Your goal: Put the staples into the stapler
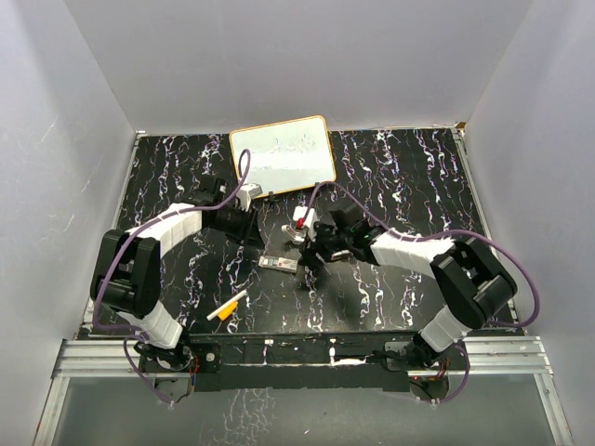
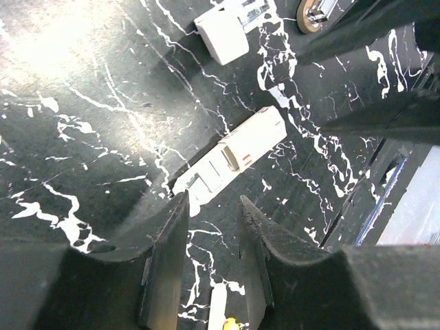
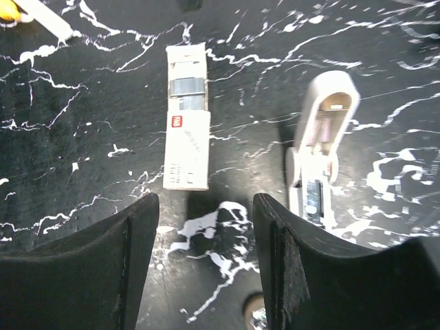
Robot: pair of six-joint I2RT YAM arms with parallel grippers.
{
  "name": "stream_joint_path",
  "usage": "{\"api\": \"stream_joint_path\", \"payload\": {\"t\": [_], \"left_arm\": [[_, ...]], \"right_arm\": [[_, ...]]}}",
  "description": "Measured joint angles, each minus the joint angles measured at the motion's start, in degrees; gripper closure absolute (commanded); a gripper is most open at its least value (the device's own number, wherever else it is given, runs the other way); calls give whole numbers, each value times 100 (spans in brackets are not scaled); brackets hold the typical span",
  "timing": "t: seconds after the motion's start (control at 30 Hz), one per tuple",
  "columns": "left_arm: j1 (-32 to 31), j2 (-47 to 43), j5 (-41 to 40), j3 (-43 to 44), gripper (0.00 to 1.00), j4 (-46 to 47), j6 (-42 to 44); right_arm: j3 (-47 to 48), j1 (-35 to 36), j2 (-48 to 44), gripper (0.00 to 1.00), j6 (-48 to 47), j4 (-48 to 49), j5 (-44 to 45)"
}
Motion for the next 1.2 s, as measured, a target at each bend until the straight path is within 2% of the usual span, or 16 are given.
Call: {"api": "stream_joint_path", "payload": {"t": [0.13,0.33,1.2], "left_arm": [[-166,-31,-28,-131,70,205,-168],[-435,-26,-267,-264,73,350,-321],[-708,-24,-955,-435,75,452,-374]], "right_arm": [[0,-332,-304,41,-39,-50,-345],[0,-463,-393,41,-44,-92,-597],[-7,-688,-393,41,-39,-94,-717]]}}
